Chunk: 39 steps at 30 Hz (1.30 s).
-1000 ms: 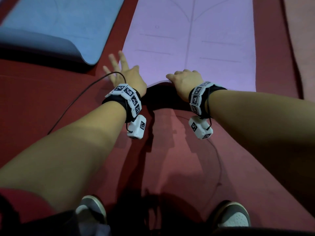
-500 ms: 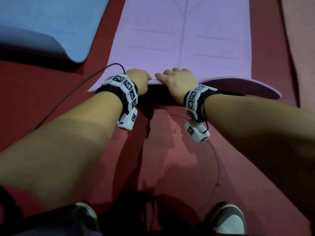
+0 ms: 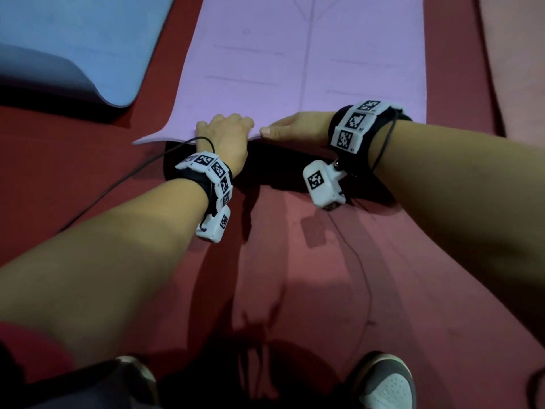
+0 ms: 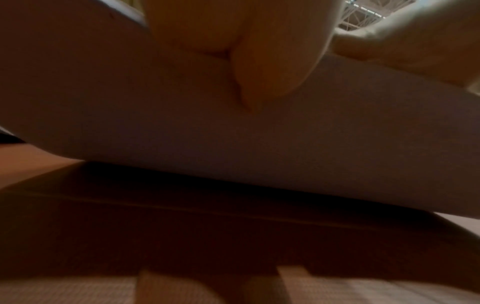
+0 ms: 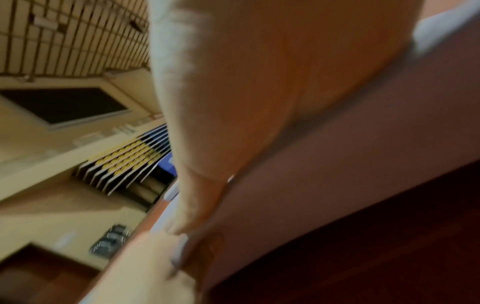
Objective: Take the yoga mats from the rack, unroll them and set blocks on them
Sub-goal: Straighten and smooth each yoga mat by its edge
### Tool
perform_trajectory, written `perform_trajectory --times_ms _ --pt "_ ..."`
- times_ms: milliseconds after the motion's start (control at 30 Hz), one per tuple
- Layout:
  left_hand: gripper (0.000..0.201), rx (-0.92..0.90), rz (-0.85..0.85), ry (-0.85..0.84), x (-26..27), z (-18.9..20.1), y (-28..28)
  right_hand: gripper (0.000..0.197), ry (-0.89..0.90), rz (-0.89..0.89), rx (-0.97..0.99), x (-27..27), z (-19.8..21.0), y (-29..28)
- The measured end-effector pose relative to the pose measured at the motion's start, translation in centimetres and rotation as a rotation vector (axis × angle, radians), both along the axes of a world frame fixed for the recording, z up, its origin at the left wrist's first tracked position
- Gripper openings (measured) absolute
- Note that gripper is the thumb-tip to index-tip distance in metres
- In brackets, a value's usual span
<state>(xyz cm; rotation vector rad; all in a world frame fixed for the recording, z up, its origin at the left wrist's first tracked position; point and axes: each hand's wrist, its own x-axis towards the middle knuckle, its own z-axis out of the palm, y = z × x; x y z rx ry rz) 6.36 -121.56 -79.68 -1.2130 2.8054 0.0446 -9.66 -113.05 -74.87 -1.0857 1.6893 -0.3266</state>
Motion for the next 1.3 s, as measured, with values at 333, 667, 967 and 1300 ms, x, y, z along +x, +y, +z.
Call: perform_trajectory --times_ms 333,667,967,1300 --pt "0.050 0.003 0.004 0.022 -0.5 1.4 -0.1 0.077 0.592 0.144 -0.055 -0.1 -1.9 -1.2" --pt "0.045 0.412 0.027 0.110 -0.3 2.5 -1.7 0.031 0.872 0.098 -0.206 0.9 -4.2 -0.7" --pt "0.075 0.652 0.075 -0.023 0.9 1.5 -3.7 0.016 0.941 0.262 -0.320 1.0 -4.9 -0.6" --pt "0.038 0.169 -0.005 0.065 -0.8 0.8 -3.5 0.018 1.040 0.274 -0.453 -1.2 -3.5 -2.0"
